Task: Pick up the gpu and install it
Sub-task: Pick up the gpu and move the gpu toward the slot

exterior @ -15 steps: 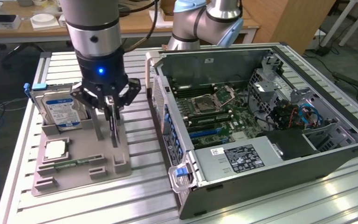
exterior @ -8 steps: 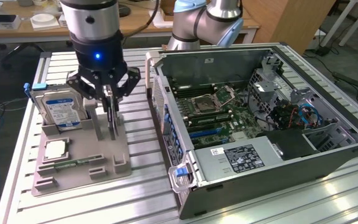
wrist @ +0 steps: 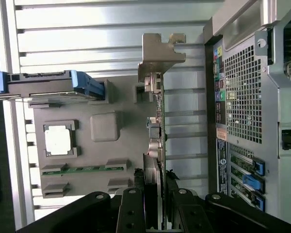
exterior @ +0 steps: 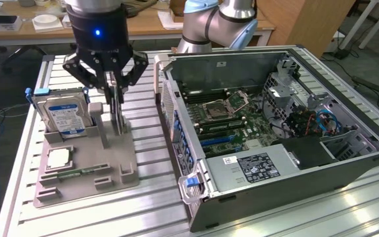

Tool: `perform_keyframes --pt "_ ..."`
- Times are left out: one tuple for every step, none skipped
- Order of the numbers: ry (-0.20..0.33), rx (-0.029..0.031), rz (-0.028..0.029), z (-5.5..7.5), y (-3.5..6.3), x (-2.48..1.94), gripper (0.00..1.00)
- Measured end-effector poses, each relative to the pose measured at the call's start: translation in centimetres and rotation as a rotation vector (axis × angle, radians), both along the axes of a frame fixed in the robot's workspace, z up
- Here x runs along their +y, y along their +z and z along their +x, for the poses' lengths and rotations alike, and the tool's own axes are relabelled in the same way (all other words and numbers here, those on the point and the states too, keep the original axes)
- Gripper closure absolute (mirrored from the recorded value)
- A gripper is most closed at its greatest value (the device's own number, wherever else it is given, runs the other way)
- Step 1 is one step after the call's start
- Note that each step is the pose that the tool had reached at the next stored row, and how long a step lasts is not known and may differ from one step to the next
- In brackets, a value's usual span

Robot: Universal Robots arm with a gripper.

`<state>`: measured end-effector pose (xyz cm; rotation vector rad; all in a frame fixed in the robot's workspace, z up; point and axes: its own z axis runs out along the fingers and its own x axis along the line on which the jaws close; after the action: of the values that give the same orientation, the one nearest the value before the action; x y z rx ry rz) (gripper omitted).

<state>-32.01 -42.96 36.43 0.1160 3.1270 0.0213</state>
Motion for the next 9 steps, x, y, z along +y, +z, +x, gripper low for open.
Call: perform_keyframes --pt "-0.001 0.0002 -0.0001 0.0 0.44 0.00 0.73" --pt "-0.003 0.0002 -0.0002 0.0 0.89 0.00 0.73" --pt "-0.004 0.0001 -0.0001 0.0 1.31 0.00 0.73" --pt "-0.006 0.0001 -0.0001 0.0 1.73 0.00 0.73" --pt "-0.007 0.0001 -0.0001 0.0 2.17 0.00 0.73" --pt "-0.009 0.0002 -0.0001 0.0 2.57 0.00 0.73" --pt "-0.010 0.0001 -0.0001 0.0 2.97 0.00 0.73" --pt "-0.012 0.0000 0.0000 0.0 3.35 0.00 0.73" --pt "-0.013 0.0001 -0.0001 0.0 3.71 0.00 0.73"
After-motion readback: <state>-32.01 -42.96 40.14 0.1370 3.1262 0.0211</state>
